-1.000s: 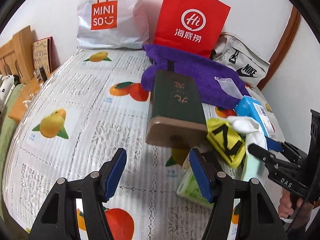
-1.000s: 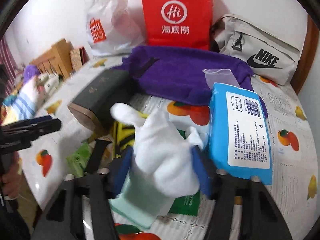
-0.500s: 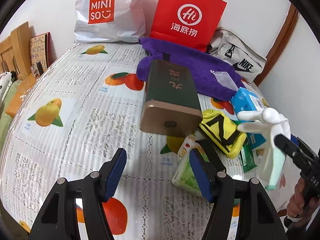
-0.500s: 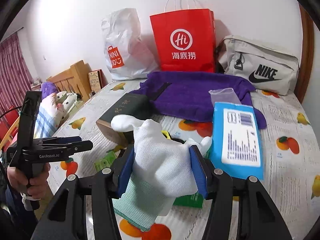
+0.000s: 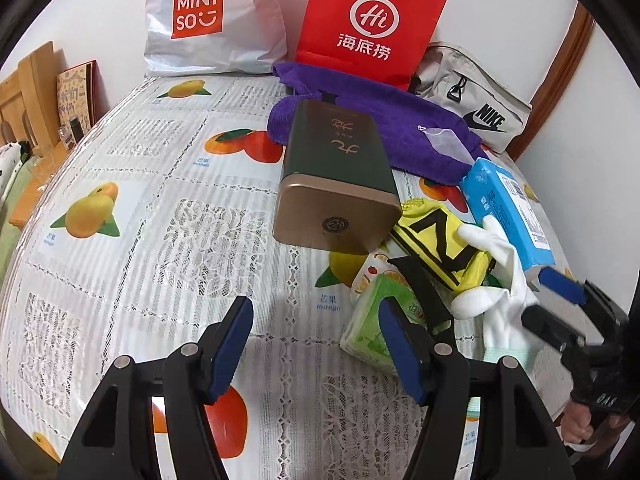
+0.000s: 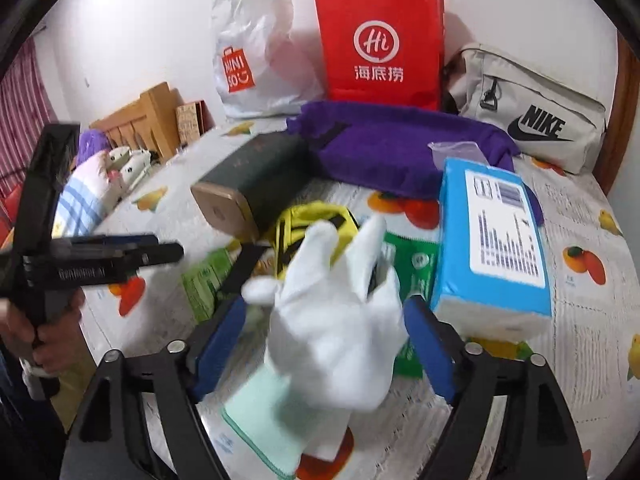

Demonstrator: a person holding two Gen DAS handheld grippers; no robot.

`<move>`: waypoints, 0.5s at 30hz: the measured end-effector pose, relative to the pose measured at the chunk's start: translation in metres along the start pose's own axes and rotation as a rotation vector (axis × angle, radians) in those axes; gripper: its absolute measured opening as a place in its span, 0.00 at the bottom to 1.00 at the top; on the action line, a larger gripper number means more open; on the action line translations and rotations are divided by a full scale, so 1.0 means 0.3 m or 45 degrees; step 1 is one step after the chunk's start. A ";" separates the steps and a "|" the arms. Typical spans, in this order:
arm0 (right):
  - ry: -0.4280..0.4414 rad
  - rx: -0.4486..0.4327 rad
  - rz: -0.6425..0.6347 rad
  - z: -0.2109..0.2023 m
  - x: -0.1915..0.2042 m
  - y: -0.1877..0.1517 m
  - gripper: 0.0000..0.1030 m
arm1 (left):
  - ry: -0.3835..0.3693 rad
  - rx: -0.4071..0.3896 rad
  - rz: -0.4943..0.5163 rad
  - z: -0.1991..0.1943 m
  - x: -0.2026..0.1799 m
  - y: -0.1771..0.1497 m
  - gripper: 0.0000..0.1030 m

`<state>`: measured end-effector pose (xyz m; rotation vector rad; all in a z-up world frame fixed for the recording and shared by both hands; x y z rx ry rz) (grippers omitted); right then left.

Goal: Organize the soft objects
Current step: 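Grasp the white glove by its fingers with the right tool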

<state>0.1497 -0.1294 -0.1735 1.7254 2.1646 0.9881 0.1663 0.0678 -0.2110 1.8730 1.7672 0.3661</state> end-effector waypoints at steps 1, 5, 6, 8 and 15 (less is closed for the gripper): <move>0.002 -0.003 0.007 0.006 0.005 0.012 0.79 | -0.002 0.002 -0.001 0.001 0.001 -0.001 0.61; -0.029 0.054 0.013 0.072 0.010 0.031 0.70 | -0.006 0.010 -0.006 0.008 0.005 -0.003 0.61; -0.042 0.070 0.009 0.087 0.009 0.030 0.62 | -0.009 0.010 -0.007 0.008 0.006 -0.004 0.61; -0.051 0.113 0.012 0.118 -0.001 0.022 0.20 | -0.014 0.007 -0.009 0.007 0.009 -0.005 0.61; 0.087 -0.038 0.092 0.015 -0.012 0.077 0.12 | -0.020 0.016 -0.008 0.014 0.007 -0.013 0.61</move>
Point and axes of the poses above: each gripper's, at about its wrist camera, not at the fingertips, and z roughly the way its jaws point, x to its left, y to its top, the point moved 8 cm from there along z, roughly the way its jaws point, and after that the axes turned 7 degrees about z, right-handed, at the moved point
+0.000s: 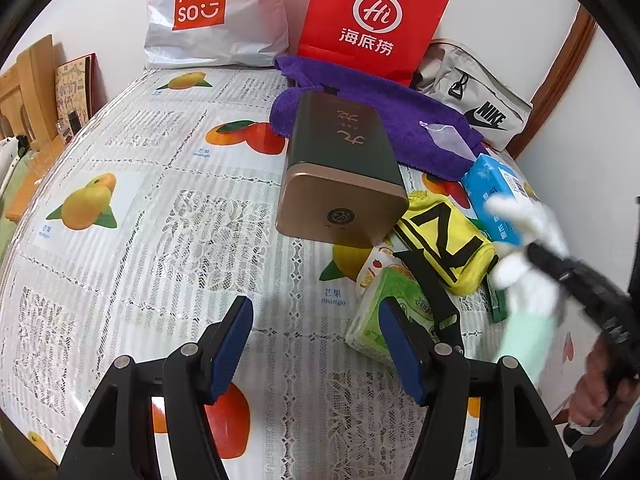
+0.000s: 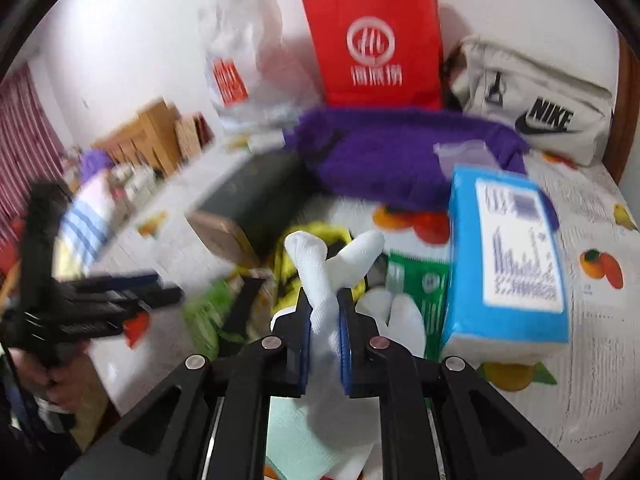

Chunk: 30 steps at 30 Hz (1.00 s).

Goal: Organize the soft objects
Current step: 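Grasp the white glove by its fingers with the right tool, then lift the white glove off the bed with the right tool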

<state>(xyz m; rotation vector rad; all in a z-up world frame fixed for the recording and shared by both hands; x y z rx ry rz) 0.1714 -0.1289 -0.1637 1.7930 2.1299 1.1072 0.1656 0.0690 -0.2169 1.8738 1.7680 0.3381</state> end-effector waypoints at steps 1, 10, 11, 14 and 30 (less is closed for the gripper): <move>0.033 -0.038 0.017 -0.029 0.003 0.017 0.12 | -0.002 0.001 0.004 0.000 -0.005 -0.001 0.61; 0.188 -0.132 0.087 -0.121 0.006 0.041 0.15 | -0.027 -0.003 0.046 -0.008 -0.059 -0.006 0.67; 0.186 -0.120 0.091 -0.116 -0.003 0.030 0.15 | -0.026 -0.002 0.050 -0.009 -0.061 -0.006 0.67; 0.187 -0.043 0.122 -0.089 -0.046 -0.024 0.17 | -0.017 0.001 0.061 -0.009 -0.069 -0.007 0.70; -0.053 0.150 0.061 -0.085 -0.175 -0.265 0.41 | -0.019 0.051 0.078 0.038 -0.092 -0.030 0.71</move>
Point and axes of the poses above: each gripper's, at about its wrist camera, not at the fingertips, and z roughly the way its jaws point, x to its left, y to its top, the point moved 8 cm from there along z, roughly the way its jaws point, and after that the axes turned 7 degrees about z, right-handed, at the moved point
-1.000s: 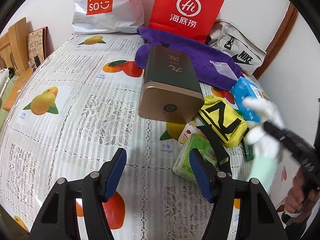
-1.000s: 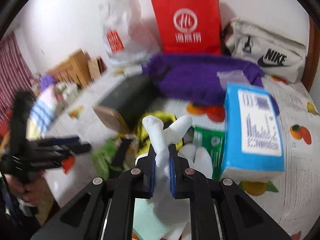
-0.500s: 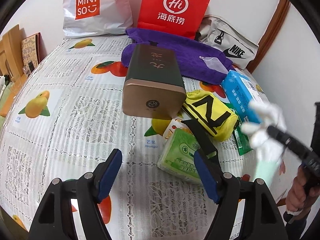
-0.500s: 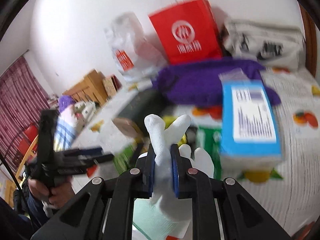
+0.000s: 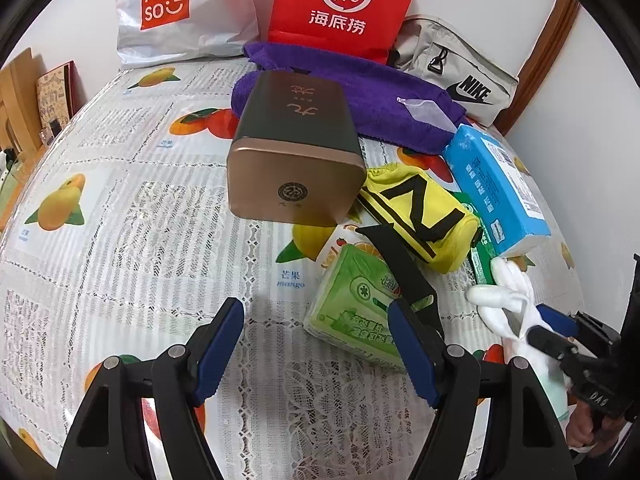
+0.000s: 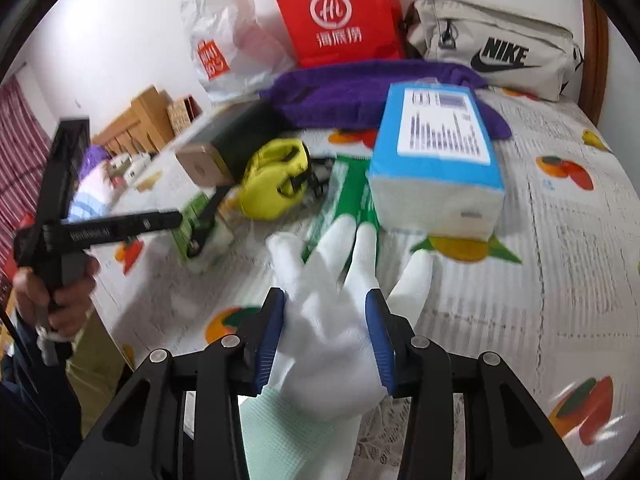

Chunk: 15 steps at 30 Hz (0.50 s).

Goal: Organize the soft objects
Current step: 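Lift the white glove off the bed with the right tool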

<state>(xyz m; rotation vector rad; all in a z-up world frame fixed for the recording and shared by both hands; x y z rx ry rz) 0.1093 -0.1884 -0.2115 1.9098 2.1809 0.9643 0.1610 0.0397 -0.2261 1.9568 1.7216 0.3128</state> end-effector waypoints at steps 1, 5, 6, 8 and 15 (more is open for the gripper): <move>-0.023 0.005 -0.011 0.005 -0.004 -0.007 0.41 | 0.000 0.002 0.004 0.000 -0.002 -0.002 0.71; -0.046 -0.011 -0.008 -0.019 -0.016 -0.005 0.46 | 0.002 0.002 0.006 -0.005 -0.003 -0.005 0.71; -0.045 -0.024 -0.002 -0.037 -0.020 -0.002 0.50 | 0.004 0.003 0.005 -0.006 -0.001 -0.006 0.71; -0.050 -0.053 0.009 -0.075 -0.030 -0.002 0.62 | 0.004 0.002 0.001 -0.006 0.001 -0.005 0.71; -0.035 0.008 0.098 -0.100 -0.053 -0.091 0.77 | -0.004 0.012 0.005 0.007 -0.016 -0.011 0.71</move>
Point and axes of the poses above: each gripper's, at about its wrist camera, not at the fingertips, and z roughly the way its jaws point, x to its left, y to its top, the point moved 8 cm from there along z, roughly the way its jaws point, and after that the axes turned 7 degrees about z, right-handed, at the moved point
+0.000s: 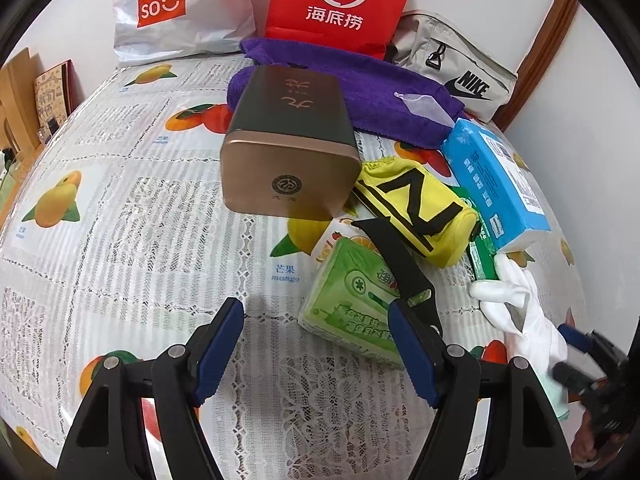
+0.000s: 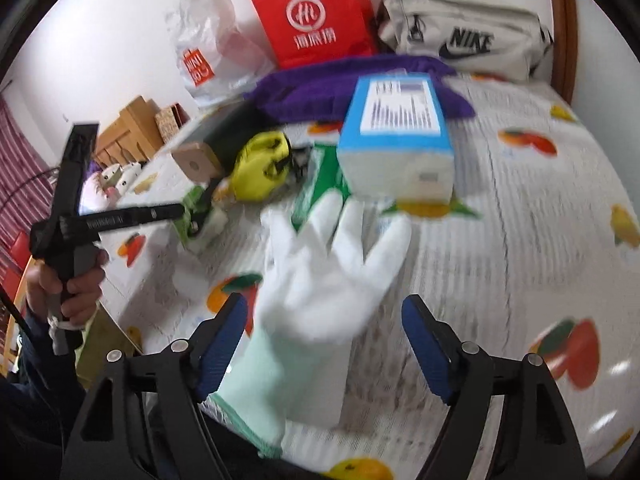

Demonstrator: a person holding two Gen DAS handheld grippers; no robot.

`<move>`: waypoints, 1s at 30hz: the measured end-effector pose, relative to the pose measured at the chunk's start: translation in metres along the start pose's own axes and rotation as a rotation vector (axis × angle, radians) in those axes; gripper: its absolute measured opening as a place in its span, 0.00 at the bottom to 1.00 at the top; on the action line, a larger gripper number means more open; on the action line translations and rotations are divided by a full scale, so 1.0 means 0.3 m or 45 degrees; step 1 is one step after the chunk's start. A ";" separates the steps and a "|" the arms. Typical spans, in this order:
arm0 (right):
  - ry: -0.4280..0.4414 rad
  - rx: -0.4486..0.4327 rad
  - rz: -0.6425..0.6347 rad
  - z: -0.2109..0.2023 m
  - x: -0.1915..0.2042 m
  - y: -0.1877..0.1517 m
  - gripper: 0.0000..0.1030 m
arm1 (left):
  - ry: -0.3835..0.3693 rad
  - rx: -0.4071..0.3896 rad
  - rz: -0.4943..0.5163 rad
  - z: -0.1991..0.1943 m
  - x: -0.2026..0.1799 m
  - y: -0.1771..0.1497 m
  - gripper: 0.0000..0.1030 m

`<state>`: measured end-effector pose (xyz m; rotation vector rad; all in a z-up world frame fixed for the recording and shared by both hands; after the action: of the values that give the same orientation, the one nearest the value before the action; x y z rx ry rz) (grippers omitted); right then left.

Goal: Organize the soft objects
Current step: 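Lift the white glove off the bed with the right tool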

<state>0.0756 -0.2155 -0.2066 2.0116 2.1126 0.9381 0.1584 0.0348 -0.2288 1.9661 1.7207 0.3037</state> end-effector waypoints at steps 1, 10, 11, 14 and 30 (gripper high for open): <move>-0.011 0.004 -0.004 0.009 0.003 -0.011 0.75 | -0.002 0.000 0.003 0.001 -0.004 -0.001 0.71; -0.022 -0.151 -0.065 0.051 0.066 0.064 0.27 | 0.023 0.015 0.006 0.005 0.000 -0.003 0.71; -0.018 -0.179 -0.089 0.044 0.083 0.084 0.22 | 0.024 0.014 0.006 0.004 0.003 -0.001 0.71; -0.038 -0.276 -0.165 0.017 0.122 0.137 0.20 | 0.027 0.010 0.001 0.001 0.008 0.004 0.71; 0.008 -0.163 -0.193 0.066 0.170 0.138 0.24 | 0.023 0.014 0.017 0.002 0.001 0.000 0.71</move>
<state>0.1142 -0.1629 -0.1853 1.7635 2.1143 1.0267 0.1588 0.0350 -0.2295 1.9895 1.7247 0.3180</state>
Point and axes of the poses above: each gripper's, at about its wrist camera, not at the fingertips, and z roughly the way its jaws point, x to its left, y to its top, the point moved 8 cm from there along z, roughly the way its jaws point, and after that the axes turned 7 degrees about z, right-handed, at the moved point
